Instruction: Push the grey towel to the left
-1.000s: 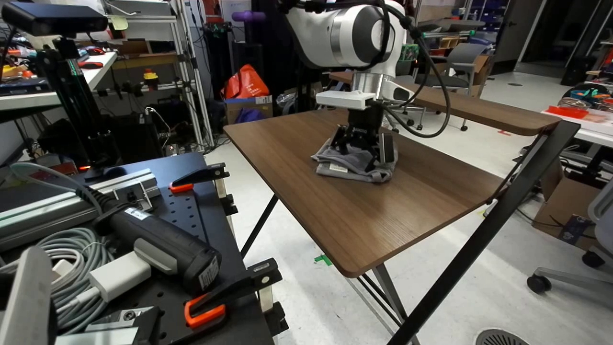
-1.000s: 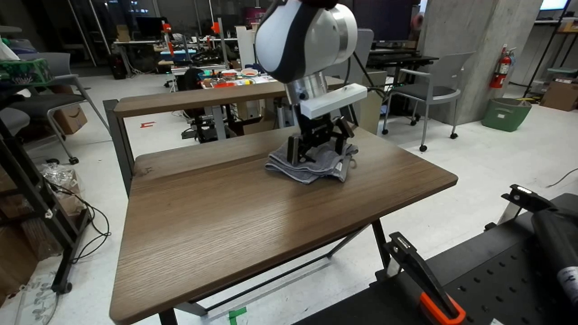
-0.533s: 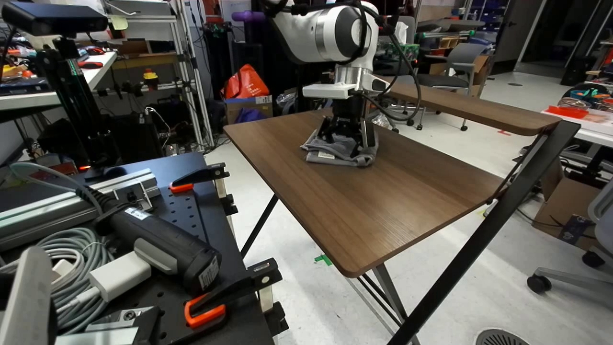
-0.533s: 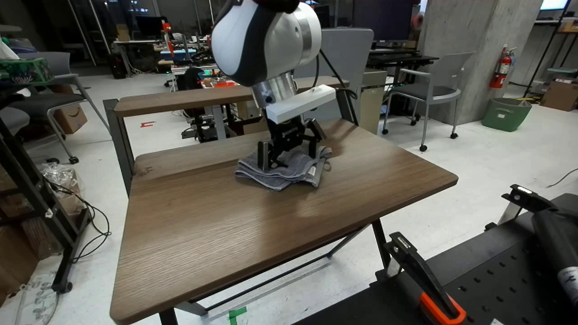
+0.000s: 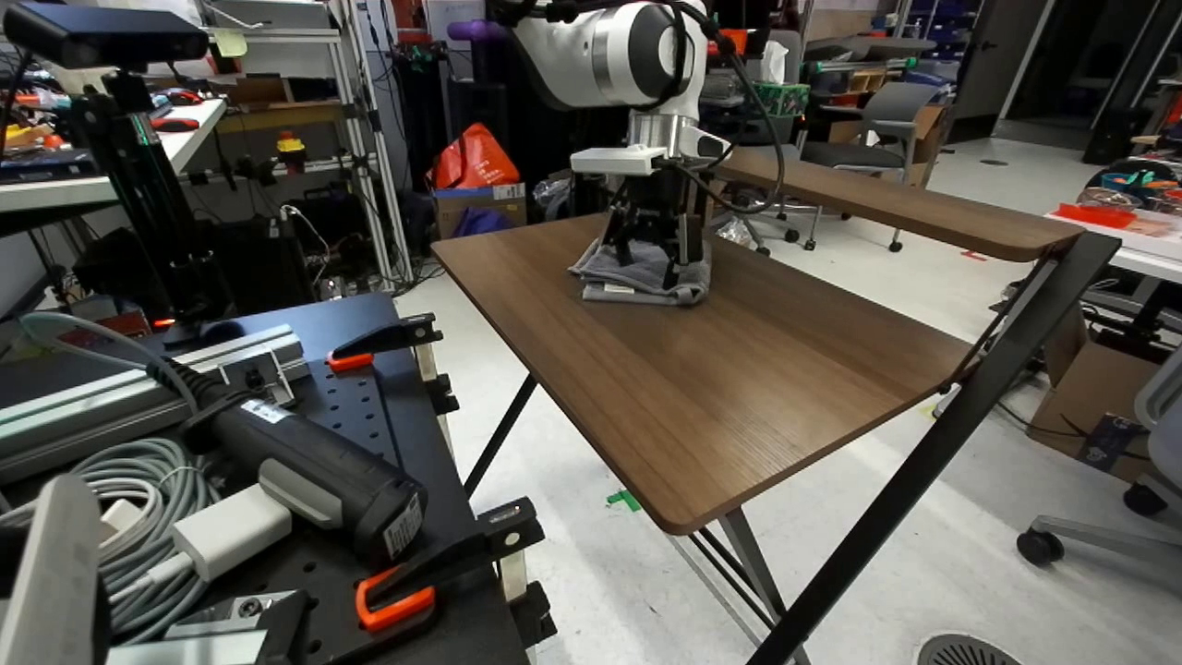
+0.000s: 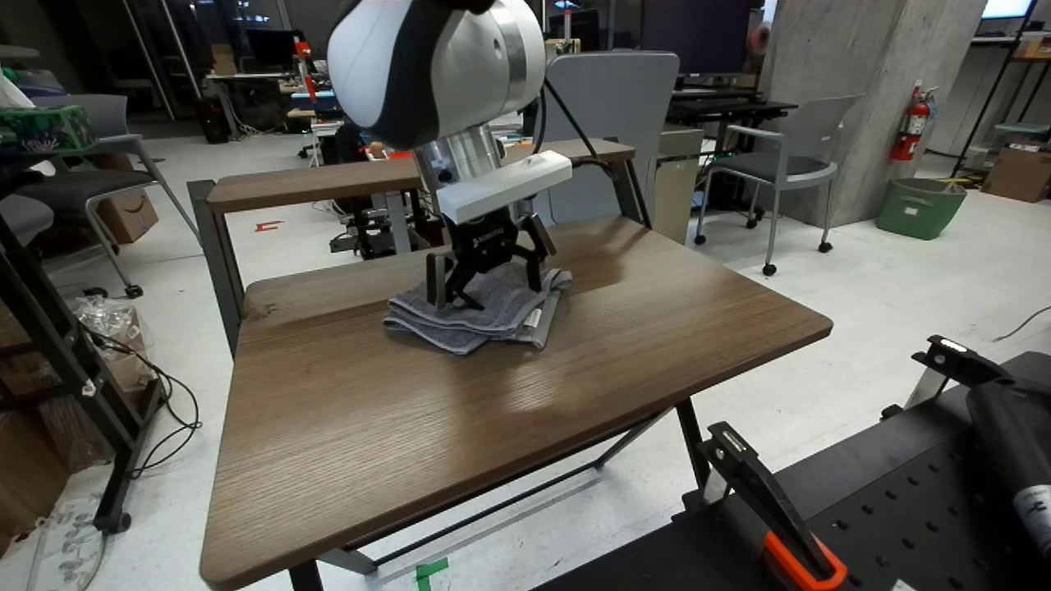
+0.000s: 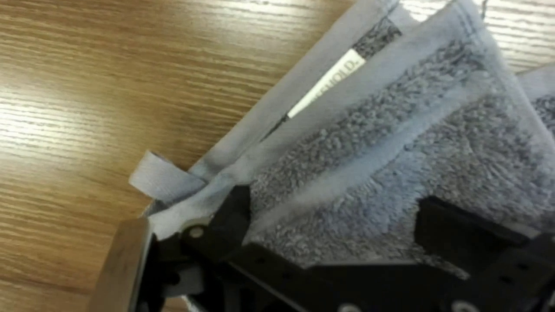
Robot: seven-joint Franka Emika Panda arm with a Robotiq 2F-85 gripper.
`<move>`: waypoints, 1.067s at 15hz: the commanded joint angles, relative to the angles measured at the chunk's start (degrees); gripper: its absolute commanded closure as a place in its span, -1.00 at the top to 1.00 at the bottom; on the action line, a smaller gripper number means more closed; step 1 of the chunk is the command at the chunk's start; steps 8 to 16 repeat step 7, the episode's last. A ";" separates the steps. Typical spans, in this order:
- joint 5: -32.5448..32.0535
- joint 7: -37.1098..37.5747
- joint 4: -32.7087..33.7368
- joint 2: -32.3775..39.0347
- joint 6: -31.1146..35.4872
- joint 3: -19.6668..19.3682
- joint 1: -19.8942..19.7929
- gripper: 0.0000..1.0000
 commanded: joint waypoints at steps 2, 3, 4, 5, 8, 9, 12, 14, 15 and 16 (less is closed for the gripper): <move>-0.92 2.88 -2.85 -5.60 1.40 -0.22 0.90 1.00; -1.27 3.51 -3.96 -7.49 1.92 -0.42 1.23 1.00; -1.31 3.64 -5.00 -9.31 1.87 -0.29 1.33 1.00; -1.21 3.76 -6.22 -11.18 1.70 -0.12 1.26 1.00; -0.65 2.15 -1.75 -7.75 0.10 0.54 0.55 1.00; -0.65 2.15 -1.75 -7.75 0.10 0.54 0.55 1.00; -0.65 2.15 -1.75 -7.75 0.10 0.54 0.55 1.00; -0.65 2.15 -1.75 -7.75 0.10 0.54 0.55 1.00; -0.65 2.15 -1.75 -7.75 0.10 0.54 0.55 1.00; -0.65 2.15 -1.75 -7.75 0.10 0.54 0.55 1.00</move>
